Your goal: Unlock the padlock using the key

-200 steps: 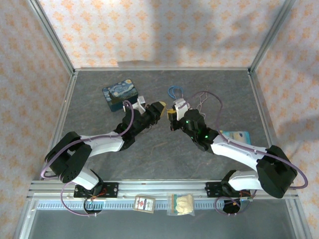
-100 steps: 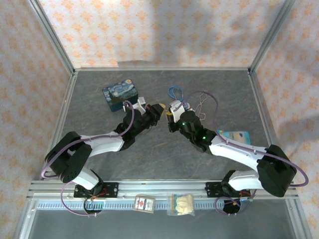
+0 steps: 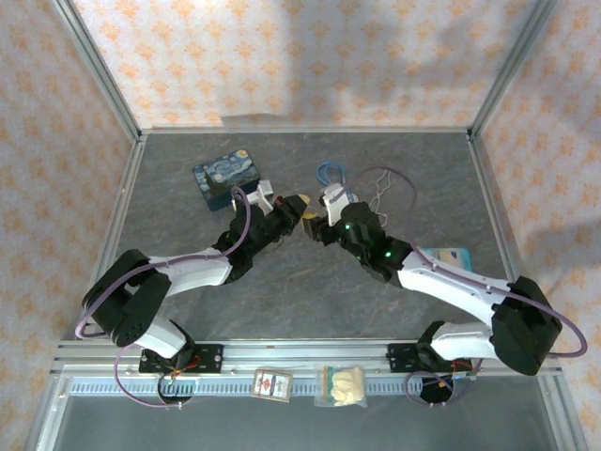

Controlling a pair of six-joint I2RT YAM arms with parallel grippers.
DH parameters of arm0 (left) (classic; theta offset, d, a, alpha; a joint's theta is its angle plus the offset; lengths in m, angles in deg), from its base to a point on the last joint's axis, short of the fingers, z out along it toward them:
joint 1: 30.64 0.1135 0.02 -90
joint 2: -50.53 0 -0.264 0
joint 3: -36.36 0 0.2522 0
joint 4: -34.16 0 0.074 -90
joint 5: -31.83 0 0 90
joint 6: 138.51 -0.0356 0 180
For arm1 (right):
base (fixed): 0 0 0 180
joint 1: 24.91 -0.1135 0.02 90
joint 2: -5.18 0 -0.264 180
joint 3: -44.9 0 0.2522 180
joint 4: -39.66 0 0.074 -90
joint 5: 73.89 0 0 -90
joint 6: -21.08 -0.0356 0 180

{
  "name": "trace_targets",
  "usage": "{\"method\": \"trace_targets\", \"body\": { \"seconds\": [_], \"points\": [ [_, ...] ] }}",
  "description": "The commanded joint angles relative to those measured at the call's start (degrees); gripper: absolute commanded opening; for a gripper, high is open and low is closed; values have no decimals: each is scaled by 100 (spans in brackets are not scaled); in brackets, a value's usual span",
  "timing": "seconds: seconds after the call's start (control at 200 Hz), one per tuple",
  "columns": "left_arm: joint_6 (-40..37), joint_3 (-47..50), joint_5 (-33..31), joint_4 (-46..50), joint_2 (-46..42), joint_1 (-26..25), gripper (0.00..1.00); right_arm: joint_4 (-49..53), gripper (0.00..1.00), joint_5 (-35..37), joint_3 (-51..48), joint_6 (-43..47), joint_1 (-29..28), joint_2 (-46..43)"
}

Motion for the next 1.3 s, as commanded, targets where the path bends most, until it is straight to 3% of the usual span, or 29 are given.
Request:
{"method": "trace_targets", "body": {
  "seconds": [0.0, 0.145, 0.275, 0.405, 0.716, 0.876, 1.296],
  "points": [
    [-831, 77, 140, -1, -341, 138, 0, 26, 62, -921, 293, -1041, 423, -321],
    [-1538, 223, 623, -519, -574, 286, 0, -682, 60, -2498, 67, -2029, 1189, -322],
    [-1888, 396, 1094, -1251, -625, 362, 0, -1463, 38, -3404, -118, -2672, 1426, -192],
    [-2039, 471, 1441, -1752, -588, 362, 0, -2510, 31, -4113, -399, -3283, 1454, -49],
    [-1898, 719, 1939, -2963, -459, 349, 0, -3678, 32, -4897, -676, -3885, 1452, 332],
    [-1824, 763, 1924, -3307, -399, 347, 0, -3734, 34, -5143, -714, -4037, 1454, 425],
    [-1923, 814, 1858, -3358, -416, 344, 0, -4119, 38, -5633, -812, -4559, 1462, 462]
  ]
}}
